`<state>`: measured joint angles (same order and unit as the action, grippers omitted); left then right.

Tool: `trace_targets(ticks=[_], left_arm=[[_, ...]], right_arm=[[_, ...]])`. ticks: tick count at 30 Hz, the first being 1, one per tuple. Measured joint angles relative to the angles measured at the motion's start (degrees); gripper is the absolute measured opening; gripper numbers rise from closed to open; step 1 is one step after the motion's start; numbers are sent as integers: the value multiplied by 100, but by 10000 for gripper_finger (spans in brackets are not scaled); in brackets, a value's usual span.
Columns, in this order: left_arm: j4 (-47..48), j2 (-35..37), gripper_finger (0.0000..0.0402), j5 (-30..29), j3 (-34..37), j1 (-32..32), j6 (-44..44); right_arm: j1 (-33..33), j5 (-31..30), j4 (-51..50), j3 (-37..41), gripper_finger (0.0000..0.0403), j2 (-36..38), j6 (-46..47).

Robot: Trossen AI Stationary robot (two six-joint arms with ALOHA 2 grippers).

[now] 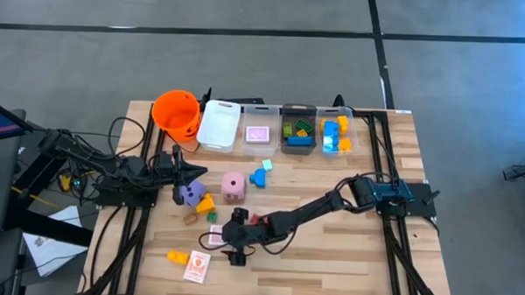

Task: Pick & Place Toys
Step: Put the red game card into the left transparent bin

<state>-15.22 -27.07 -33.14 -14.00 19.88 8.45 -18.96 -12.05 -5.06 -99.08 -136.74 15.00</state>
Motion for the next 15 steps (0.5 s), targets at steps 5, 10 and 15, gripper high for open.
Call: trace_targets(ticks=[5, 10, 15], left_arm=[[1, 1, 0, 1, 0, 0, 0], [2, 0, 0, 0, 0, 0, 0], [2, 1, 0, 2, 0, 0, 0]], right_arm=[[17, 0, -31, 0, 399, 6, -2], [-11, 1, 38, 4, 397, 6, -195], [-9, 9, 140, 4, 399, 4, -284]])
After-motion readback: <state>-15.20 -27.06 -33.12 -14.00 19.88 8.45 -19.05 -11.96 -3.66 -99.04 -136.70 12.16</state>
